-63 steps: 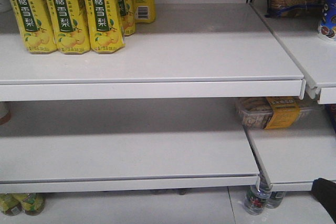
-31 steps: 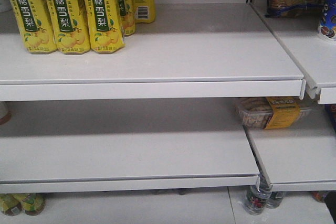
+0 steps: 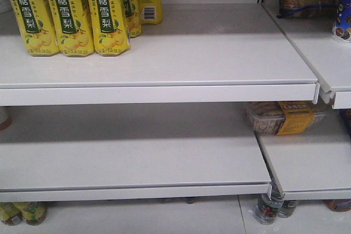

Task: Place coke in basket with both arms

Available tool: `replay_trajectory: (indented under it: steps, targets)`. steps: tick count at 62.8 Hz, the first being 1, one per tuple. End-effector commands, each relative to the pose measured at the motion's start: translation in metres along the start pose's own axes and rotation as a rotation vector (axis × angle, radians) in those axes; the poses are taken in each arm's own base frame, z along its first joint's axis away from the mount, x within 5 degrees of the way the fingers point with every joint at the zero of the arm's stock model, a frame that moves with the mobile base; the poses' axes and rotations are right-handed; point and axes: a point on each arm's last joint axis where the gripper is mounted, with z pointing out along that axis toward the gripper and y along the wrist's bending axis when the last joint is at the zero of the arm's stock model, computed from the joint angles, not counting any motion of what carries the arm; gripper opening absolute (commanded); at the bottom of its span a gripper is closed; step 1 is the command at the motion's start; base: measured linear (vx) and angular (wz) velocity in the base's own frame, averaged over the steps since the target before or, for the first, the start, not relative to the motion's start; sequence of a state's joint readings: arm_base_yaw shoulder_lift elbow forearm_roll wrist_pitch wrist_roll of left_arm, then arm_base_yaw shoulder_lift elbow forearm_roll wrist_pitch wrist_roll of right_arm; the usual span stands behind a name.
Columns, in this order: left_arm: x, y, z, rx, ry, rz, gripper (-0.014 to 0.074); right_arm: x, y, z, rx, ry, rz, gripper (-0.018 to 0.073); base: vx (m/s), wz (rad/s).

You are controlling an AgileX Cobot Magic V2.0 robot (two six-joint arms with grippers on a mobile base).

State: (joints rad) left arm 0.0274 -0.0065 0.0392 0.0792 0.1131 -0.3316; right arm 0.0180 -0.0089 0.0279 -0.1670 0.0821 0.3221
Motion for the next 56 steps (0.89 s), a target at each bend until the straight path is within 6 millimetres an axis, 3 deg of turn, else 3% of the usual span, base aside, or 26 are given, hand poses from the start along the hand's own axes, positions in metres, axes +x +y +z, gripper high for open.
replay_trajectory:
  steps: [1,56]
  targets:
    - [-0.0113,-0.0041,-0.0022,0.045,-0.157,0.090,-0.0006,-0.0045,0.0019,-0.0012,-0.024,-0.100,-0.057,-0.0004,0.00,0.00]
    - [-0.0113,-0.0041,-0.0022,0.045,-0.157,0.090,-0.0006,-0.0098,0.0037,-0.0019,-0.041,-0.158,-0.062,-0.0004,0.00,0.00]
